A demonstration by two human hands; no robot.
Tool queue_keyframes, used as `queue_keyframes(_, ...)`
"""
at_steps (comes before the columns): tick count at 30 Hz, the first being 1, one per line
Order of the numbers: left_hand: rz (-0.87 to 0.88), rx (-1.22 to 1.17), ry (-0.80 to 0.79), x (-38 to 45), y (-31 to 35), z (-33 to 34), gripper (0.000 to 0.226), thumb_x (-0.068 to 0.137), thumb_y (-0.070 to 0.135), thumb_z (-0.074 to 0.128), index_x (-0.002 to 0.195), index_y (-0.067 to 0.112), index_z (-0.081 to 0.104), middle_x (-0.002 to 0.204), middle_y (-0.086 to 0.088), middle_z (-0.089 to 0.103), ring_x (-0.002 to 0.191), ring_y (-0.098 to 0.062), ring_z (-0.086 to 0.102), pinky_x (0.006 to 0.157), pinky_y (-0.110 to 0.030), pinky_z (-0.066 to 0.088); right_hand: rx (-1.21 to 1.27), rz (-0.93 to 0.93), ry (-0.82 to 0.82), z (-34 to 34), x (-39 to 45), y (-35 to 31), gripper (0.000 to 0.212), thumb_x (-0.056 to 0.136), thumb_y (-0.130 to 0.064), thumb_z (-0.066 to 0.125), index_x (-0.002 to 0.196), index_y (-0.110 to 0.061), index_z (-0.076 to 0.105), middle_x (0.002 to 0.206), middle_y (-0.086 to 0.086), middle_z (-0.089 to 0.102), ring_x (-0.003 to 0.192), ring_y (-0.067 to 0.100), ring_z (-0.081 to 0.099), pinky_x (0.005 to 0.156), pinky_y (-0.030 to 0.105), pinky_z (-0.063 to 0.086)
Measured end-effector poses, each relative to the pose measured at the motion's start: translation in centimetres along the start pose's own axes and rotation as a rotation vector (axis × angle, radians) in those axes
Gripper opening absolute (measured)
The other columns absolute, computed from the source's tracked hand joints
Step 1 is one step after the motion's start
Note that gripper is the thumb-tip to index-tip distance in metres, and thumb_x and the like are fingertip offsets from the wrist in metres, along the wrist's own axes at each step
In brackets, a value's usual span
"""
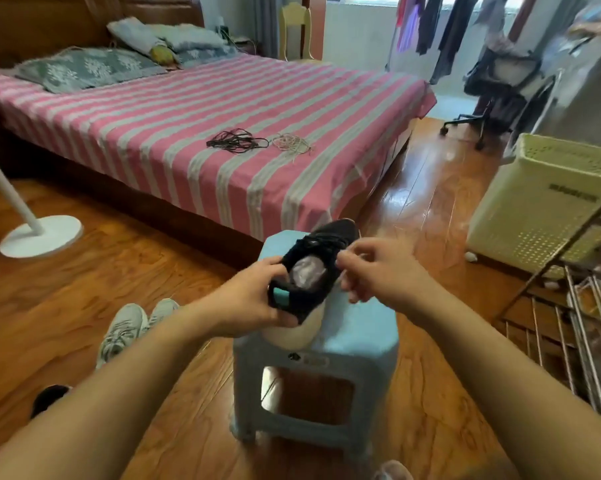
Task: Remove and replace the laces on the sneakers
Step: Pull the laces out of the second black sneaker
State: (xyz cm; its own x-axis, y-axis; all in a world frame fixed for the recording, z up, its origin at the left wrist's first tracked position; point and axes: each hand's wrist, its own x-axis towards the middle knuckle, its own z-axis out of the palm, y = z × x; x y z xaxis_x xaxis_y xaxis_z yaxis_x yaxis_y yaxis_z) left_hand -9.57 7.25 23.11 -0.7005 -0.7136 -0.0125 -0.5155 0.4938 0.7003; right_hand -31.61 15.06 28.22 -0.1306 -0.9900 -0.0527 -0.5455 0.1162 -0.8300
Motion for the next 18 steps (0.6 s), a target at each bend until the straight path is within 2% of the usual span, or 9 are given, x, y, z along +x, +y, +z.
queue_keyframes(1, -0.007, -0.015, -0.037, -0.1, -0.3, -1.1, 0.04, 0.07, 0.017, 0.092, 0.086, 0.026, 0.056, 0.103, 0.025, 0.054, 0.096, 0.003, 0.054, 0.076, -0.008, 0.039, 0.037, 0.031, 0.111, -1.1, 1.3, 0.4, 0.017, 0.099, -0.01, 0.056, 0.09, 0.001, 0.066, 0.069, 0.013, 0.068, 0.05, 0.016, 0.061, 0.051, 0.029, 0.048)
queue_keyframes(3, -0.034, -0.049, -0.133, 0.0, -1.1, -2.6, 0.039, 0.073, 0.007, 0.088, 0.089, 0.02, 0.055, 0.099, 0.031, 0.055, 0.093, 0.005, 0.055, 0.075, -0.01, 0.04, -0.037, 0.061, 0.222, -2.0, 3.5, 2.0, 0.015, 0.097, -0.002, 0.054, 0.091, 0.0, 0.068, 0.074, 0.014, 0.068, 0.054, 0.015, 0.06, 0.054, 0.03, 0.049)
queue_keyframes(4, -0.045, -0.054, -0.18, 0.3, -1.6, -3.2, 0.039, 0.074, 0.005, 0.086, 0.091, 0.02, 0.055, 0.102, 0.03, 0.056, 0.096, 0.003, 0.056, 0.078, -0.014, 0.043, -0.086, 0.072, 0.242, -1.9, 4.3, 2.9, 0.017, 0.095, 0.0, 0.054, 0.094, -0.005, 0.07, 0.077, 0.009, 0.068, 0.061, 0.016, 0.062, 0.06, 0.03, 0.052)
queue_keyframes(6, -0.062, -0.096, -0.241, 0.7, -2.3, -4.1, 0.039, 0.074, -0.001, 0.083, 0.095, 0.02, 0.057, 0.113, 0.02, 0.058, 0.108, -0.009, 0.059, 0.088, -0.03, 0.051, -0.194, 0.042, 0.275, -1.3, 5.3, 4.6, 0.026, 0.092, 0.0, 0.055, 0.097, -0.017, 0.073, 0.086, -0.005, 0.067, 0.081, 0.013, 0.064, 0.08, 0.03, 0.053)
queue_keyframes(8, -0.136, -0.242, -0.206, 0.9, -3.0, -4.7, 0.053, 0.077, -0.012, 0.076, 0.108, 0.029, 0.064, 0.13, 0.022, 0.054, 0.116, -0.004, 0.06, 0.092, -0.035, 0.057, -0.204, -0.025, 0.255, -0.7, 5.6, 5.0, 0.03, 0.091, -0.002, 0.056, 0.098, -0.025, 0.075, 0.094, -0.012, 0.07, 0.093, 0.008, 0.065, 0.091, 0.026, 0.05)
queue_keyframes(10, -0.171, -0.305, -0.089, 1.3, -3.7, -5.0, 0.079, 0.079, -0.014, 0.074, 0.13, 0.044, 0.058, 0.142, 0.025, 0.042, 0.125, -0.002, 0.056, 0.1, -0.033, 0.055, -0.141, -0.087, 0.201, -0.3, 5.7, 4.5, 0.029, 0.093, -0.005, 0.058, 0.097, -0.029, 0.075, 0.097, -0.018, 0.071, 0.097, 0.0, 0.066, 0.092, 0.018, 0.048)
queue_keyframes(13, -0.182, -0.096, 0.176, 2.1, -4.5, -4.6, 0.082, 0.081, -0.007, 0.073, 0.144, 0.039, 0.046, 0.149, 0.008, 0.034, 0.139, -0.015, 0.043, 0.116, -0.038, 0.042, -0.132, -0.134, 0.159, 0.5, 5.8, 4.0, 0.034, 0.092, -0.005, 0.056, 0.094, -0.034, 0.074, 0.097, -0.02, 0.072, 0.099, -0.003, 0.065, 0.094, 0.019, 0.048)
queue_keyframes(16, -0.107, 0.06, 0.494, 2.1, -2.6, -3.0, 0.059, 0.074, -0.009, 0.059, 0.122, 0.026, 0.065, 0.132, 0.003, 0.046, 0.132, -0.019, 0.042, 0.114, -0.032, 0.036, -0.145, -0.141, 0.178, 0.9, 6.1, 4.1, 0.034, 0.093, -0.009, 0.055, 0.09, -0.038, 0.072, 0.098, -0.02, 0.071, 0.099, 0.0, 0.065, 0.094, 0.026, 0.05)
queue_keyframes(18, -0.039, 0.141, 0.626, 1.9, -0.9, -1.7, 0.046, 0.068, 0.006, 0.054, 0.106, 0.024, 0.071, 0.113, 0.008, 0.057, 0.116, -0.017, 0.047, 0.104, -0.038, 0.04, -0.131, -0.159, 0.21, 1.0, 6.3, 4.2, 0.028, 0.095, -0.01, 0.056, 0.096, -0.033, 0.072, 0.104, -0.015, 0.069, 0.1, 0.003, 0.063, 0.093, 0.027, 0.05)
